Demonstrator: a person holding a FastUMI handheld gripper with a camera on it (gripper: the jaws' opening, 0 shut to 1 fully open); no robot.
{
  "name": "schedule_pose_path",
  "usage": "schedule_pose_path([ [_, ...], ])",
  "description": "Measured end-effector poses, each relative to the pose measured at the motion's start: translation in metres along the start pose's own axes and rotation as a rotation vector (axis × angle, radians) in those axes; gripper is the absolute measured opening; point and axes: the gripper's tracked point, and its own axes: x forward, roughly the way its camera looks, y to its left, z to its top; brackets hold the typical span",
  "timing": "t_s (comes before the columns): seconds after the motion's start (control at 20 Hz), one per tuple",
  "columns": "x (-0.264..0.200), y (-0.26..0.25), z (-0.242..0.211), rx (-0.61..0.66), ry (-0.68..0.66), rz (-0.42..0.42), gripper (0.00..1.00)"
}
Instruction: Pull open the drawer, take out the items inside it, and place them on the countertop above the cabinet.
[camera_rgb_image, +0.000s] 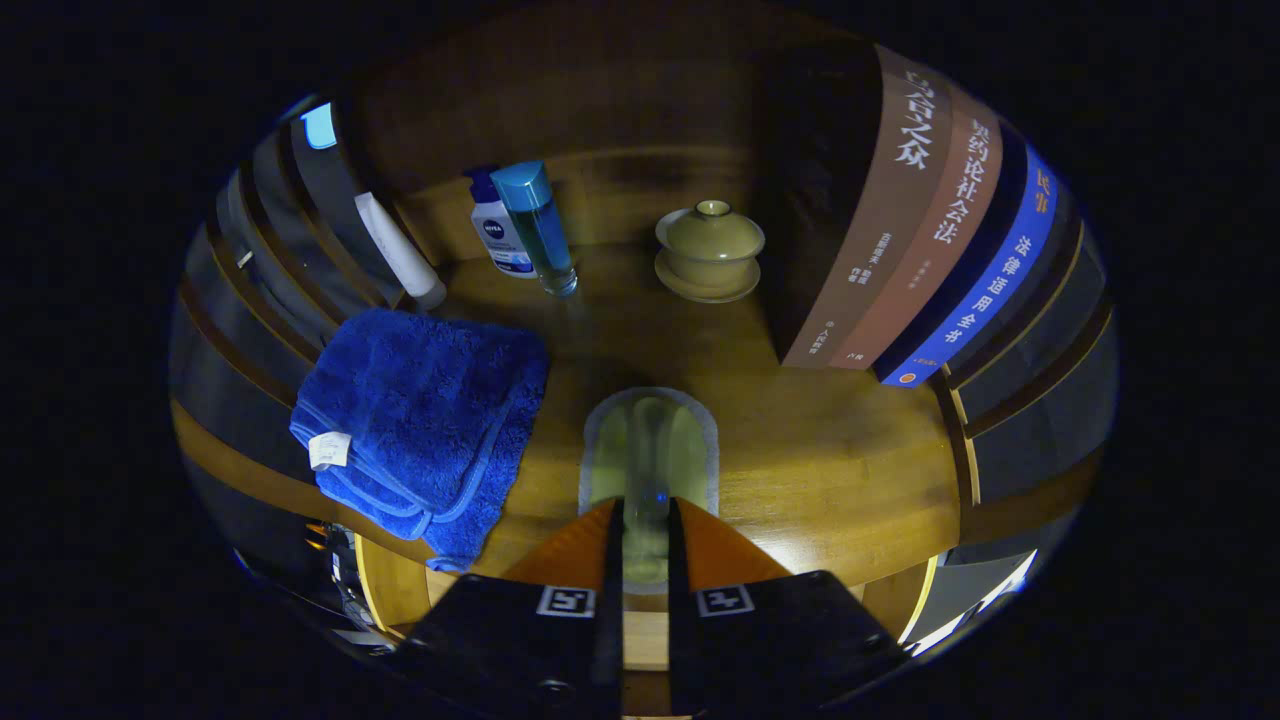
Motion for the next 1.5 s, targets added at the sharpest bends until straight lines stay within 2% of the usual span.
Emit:
schedule_pose_path([
  [0.05,0.000,0.000,0.000,-0.018,-0.004,-0.007,0.24],
  [0.1,-0.003,-0.002,0.002,-0.034,-0.011,-0.014,0.34],
  [0.3,-0.013,0.004,0.013,-0.032,-0.099,0.021,1.00],
  [0.5,-0.060,0.010,0.008,-0.095,-0.242,0.045,0.99],
  [0.6,-0.098,0.018,-0.001,-0.106,-0.324,0.083,0.99],
  [0.8,-0.177,0.026,-0.024,-0.033,-0.543,0.197,0.99],
  [0.9,-0.212,0.020,-0.044,-0.015,-0.642,0.223,0.99],
  [1.1,-0.266,-0.003,-0.082,0.015,-0.862,0.199,0.99],
  [1.25,-0.294,-0.016,-0.127,0.044,-0.988,0.179,0.99],
  [1.5,-0.286,-0.011,-0.196,0.086,-1.060,0.152,0.99],
])
